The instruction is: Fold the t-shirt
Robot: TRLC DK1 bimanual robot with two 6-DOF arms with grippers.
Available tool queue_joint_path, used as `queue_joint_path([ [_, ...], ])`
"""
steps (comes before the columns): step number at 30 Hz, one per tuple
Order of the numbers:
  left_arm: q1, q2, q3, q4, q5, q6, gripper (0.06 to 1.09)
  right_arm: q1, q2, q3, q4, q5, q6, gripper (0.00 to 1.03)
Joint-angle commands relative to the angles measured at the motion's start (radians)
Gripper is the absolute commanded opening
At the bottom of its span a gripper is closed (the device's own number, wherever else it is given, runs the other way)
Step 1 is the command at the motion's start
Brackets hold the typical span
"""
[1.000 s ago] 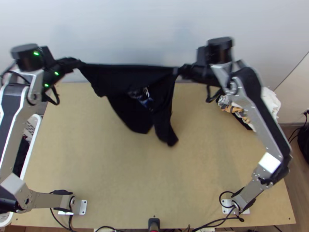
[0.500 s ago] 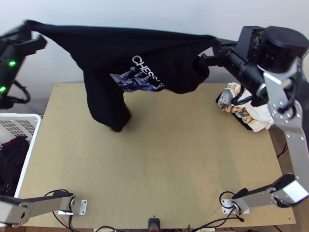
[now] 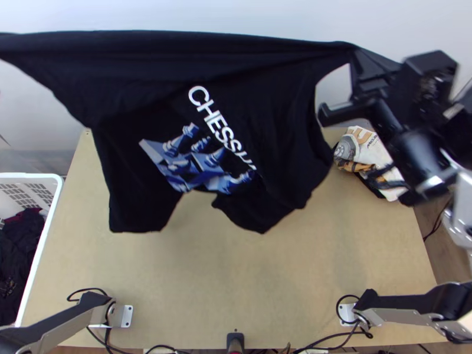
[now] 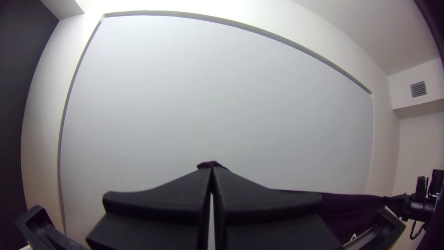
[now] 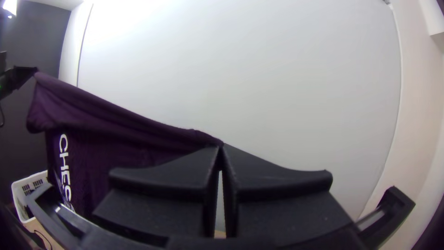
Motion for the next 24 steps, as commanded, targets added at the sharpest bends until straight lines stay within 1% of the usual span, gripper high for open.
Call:
queue_joint_path([
  [1, -0.063, -0.07, -0.082, -0.099, -0.003, -0.023, 0.09, 0.051, -0.078, -0.066, -0.077, 0.051, 0.015, 0.03],
  [6, -0.091, -0.08, -0.293, -0.078, 0.02, -0.072, 0.09, 0.04, -0.15, -0.218, -0.102, 0.041, 0.071, 0.03],
  [9, -0.1, -0.048, -0.405, -0.021, 0.04, -0.103, 0.09, 0.017, -0.175, -0.291, -0.11, 0.019, 0.102, 0.03],
  [11, -0.1, -0.004, -0.448, 0.002, 0.065, -0.137, 0.09, -0.021, -0.179, -0.328, -0.133, -0.025, 0.142, 0.03],
  [13, -0.098, 0.05, -0.472, 0.033, 0.08, -0.163, 0.09, -0.122, -0.186, -0.383, -0.134, -0.127, 0.179, 0.03],
  [14, -0.1, 0.082, -0.48, 0.045, 0.102, -0.175, 0.09, -0.17, -0.186, -0.411, -0.133, -0.171, 0.202, 0.03],
  [18, -0.091, 0.236, -0.478, 0.085, 0.154, -0.224, 0.09, -0.296, -0.173, -0.52, -0.076, -0.279, 0.282, 0.03],
  [20, -0.069, 0.323, -0.452, 0.09, 0.174, -0.24, 0.09, -0.343, -0.16, -0.571, -0.025, -0.305, 0.303, 0.03],
  [24, -0.045, 0.48, -0.374, 0.133, 0.174, -0.254, 0.09, -0.437, -0.117, -0.669, 0.104, -0.346, 0.317, 0.03],
])
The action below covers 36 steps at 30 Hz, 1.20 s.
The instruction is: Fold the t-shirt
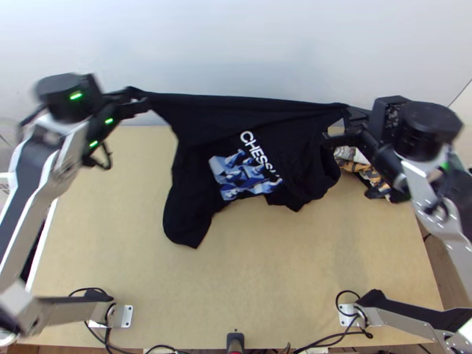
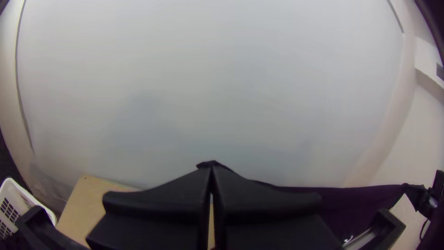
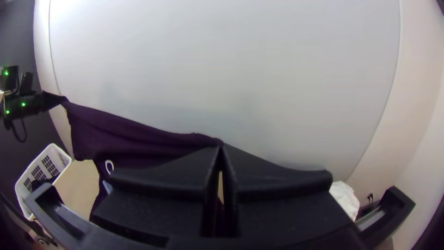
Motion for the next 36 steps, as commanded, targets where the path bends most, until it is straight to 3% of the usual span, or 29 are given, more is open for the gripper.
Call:
queue_joint_path([
  [1, 0.035, 0.258, 0.073, 0.079, 0.033, -0.041, 0.09, -0.181, 0.059, -0.176, 0.168, -0.1, 0.056, 0.03],
  [10, 0.077, 0.526, 0.251, 0.18, 0.013, -0.047, 0.09, -0.313, 0.292, -0.213, 0.452, -0.094, 0.065, 0.03],
  [22, 0.104, 0.785, 0.38, 0.223, 0.008, -0.047, 0.15, -0.351, 0.597, -0.095, 0.528, -0.031, 0.102, 0.03],
  [24, 0.101, 0.805, 0.38, 0.226, 0.01, -0.048, 0.32, -0.356, 0.62, -0.08, 0.522, -0.031, 0.107, 0.03],
  [27, 0.093, 0.816, 0.38, 0.216, 0.013, -0.053, 0.78, -0.353, 0.632, -0.075, 0.519, -0.028, 0.111, 0.03],
  [28, 0.09, 0.818, 0.38, 0.207, 0.013, -0.065, 0.85, -0.35, 0.634, -0.08, 0.519, -0.025, 0.114, 0.03],
  [29, 0.084, 0.816, 0.38, 0.196, 0.014, -0.071, 0.9, -0.347, 0.634, -0.081, 0.518, -0.025, 0.12, 0.03],
  [30, 0.081, 0.813, 0.381, 0.184, 0.018, -0.081, 0.93, -0.342, 0.634, -0.083, 0.511, -0.019, 0.128, 0.1],
  [32, 0.069, 0.802, 0.393, 0.139, 0.021, -0.09, 0.94, -0.334, 0.634, -0.086, 0.499, -0.014, 0.153, 0.35],
  [36, 0.054, 0.759, 0.426, 0.003, 0.074, -0.113, 0.95, -0.318, 0.632, -0.093, 0.484, -0.011, 0.169, 0.41],
])
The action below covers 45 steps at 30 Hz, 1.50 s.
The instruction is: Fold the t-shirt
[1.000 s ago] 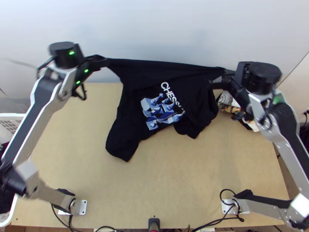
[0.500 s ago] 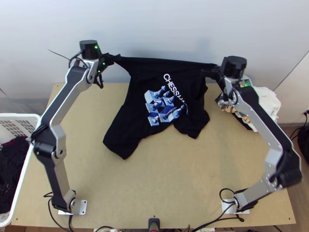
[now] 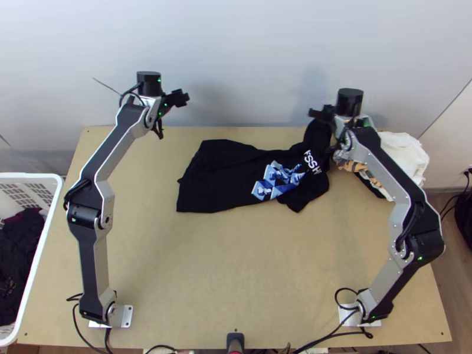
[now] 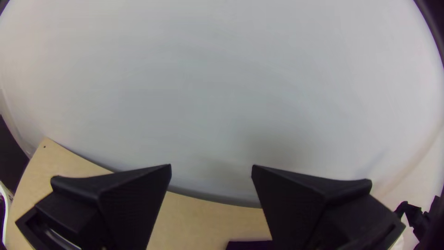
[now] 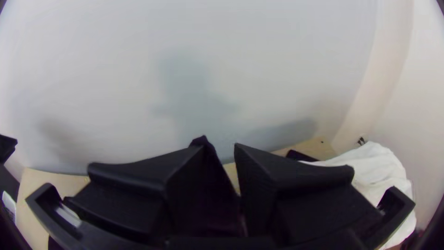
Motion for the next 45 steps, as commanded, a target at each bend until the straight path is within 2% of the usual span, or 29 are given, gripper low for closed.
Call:
queue_joint_path([
  [1, -0.028, -0.051, 0.033, -0.175, 0.074, -0.034, 0.95, 0.024, 0.017, -0.007, -0.029, 0.005, 0.038, 0.53],
  [3, -0.04, -0.097, 0.027, -0.267, 0.125, -0.034, 0.95, 0.027, 0.017, -0.003, -0.066, 0.004, 0.067, 0.86],
  [4, -0.047, -0.115, 0.025, -0.314, 0.127, -0.031, 0.95, 0.027, 0.017, 0.0, -0.081, 0.004, 0.078, 0.97],
  [5, -0.054, -0.135, 0.022, -0.363, 0.131, -0.023, 0.95, 0.027, 0.017, 0.001, -0.087, 0.004, 0.078, 1.0],
  [8, -0.068, -0.181, 0.017, -0.539, 0.176, 0.005, 0.95, 0.022, 0.0, 0.0, -0.09, 0.004, 0.087, 0.99],
  [10, -0.077, -0.212, 0.002, -0.639, 0.177, 0.029, 1.02, 0.021, -0.016, 0.007, -0.104, 0.004, 0.092, 0.99],
  [13, -0.083, -0.265, -0.075, -0.686, 0.176, 0.058, 1.02, 0.021, -0.042, 0.02, -0.127, 0.004, 0.09, 0.99],
  [20, -0.089, -0.315, -0.253, -0.531, 0.179, 0.048, 1.02, 0.032, -0.135, 0.033, -0.201, 0.004, 0.092, 0.99],
  [24, -0.114, -0.232, -0.234, -0.458, 0.177, 0.014, 1.02, 0.045, -0.181, 0.055, -0.282, -0.002, 0.09, 0.99],
  [29, -0.143, -0.135, -0.2, -0.441, 0.177, -0.008, 1.02, 0.05, -0.256, 0.043, -0.405, -0.047, 0.09, 0.99],
  [37, -0.152, -0.023, -0.202, -0.252, 0.176, -0.003, 1.02, 0.032, -0.402, -0.148, -0.412, -0.053, 0.09, 0.99],
  [45, -0.186, 0.083, -0.196, -0.068, 0.104, 0.026, 1.02, 0.019, -0.431, -0.189, -0.426, -0.053, 0.086, 0.99],
])
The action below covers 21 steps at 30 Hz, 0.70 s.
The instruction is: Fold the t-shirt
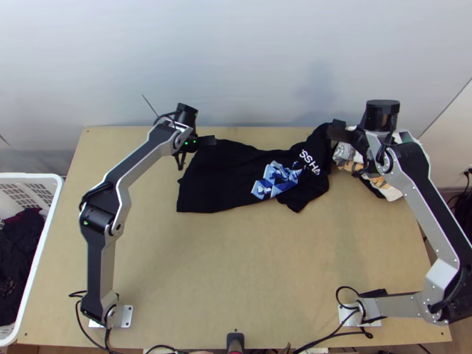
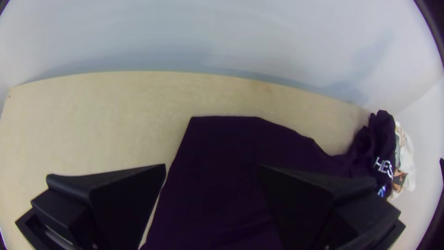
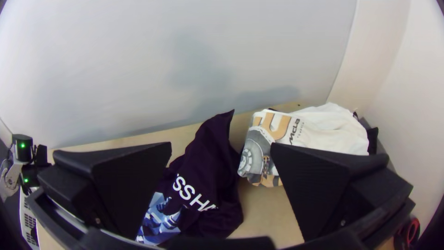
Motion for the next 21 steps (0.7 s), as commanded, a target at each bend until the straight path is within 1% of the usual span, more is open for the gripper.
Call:
queue_joint_path([
  [1, -0.021, 0.106, 0.02, 0.128, -0.043, 0.021, 1.02, -0.006, -0.038, -0.054, -0.016, 0.0, -0.006, 0.99],
  [5, -0.016, 0.158, 0.045, 0.148, -0.062, 0.02, 1.02, -0.006, -0.036, -0.067, -0.016, 0.0, -0.009, 0.99],
  [10, -0.009, 0.204, 0.082, 0.148, -0.062, 0.009, 1.0, -0.006, -0.03, -0.086, -0.015, 0.0, -0.01, 0.99],
  [12, -0.007, 0.218, 0.1, 0.148, -0.062, 0.006, 0.93, -0.006, -0.025, -0.086, -0.013, 0.0, -0.009, 0.99],
  [16, -0.007, 0.24, 0.135, 0.156, -0.062, -0.013, 0.7, -0.008, -0.012, -0.077, -0.009, 0.0, -0.009, 0.99],
  [17, -0.006, 0.25, 0.149, 0.156, -0.062, -0.01, 0.68, -0.008, -0.008, -0.074, -0.007, 0.0, -0.01, 0.99],
  [20, -0.001, 0.284, 0.187, 0.147, -0.062, -0.003, 0.68, -0.008, 0.001, -0.067, -0.007, 0.0, -0.012, 0.99],
  [21, -0.001, 0.289, 0.197, 0.138, -0.062, -0.005, 0.65, -0.008, 0.005, -0.066, -0.006, 0.0, -0.012, 0.99],
])
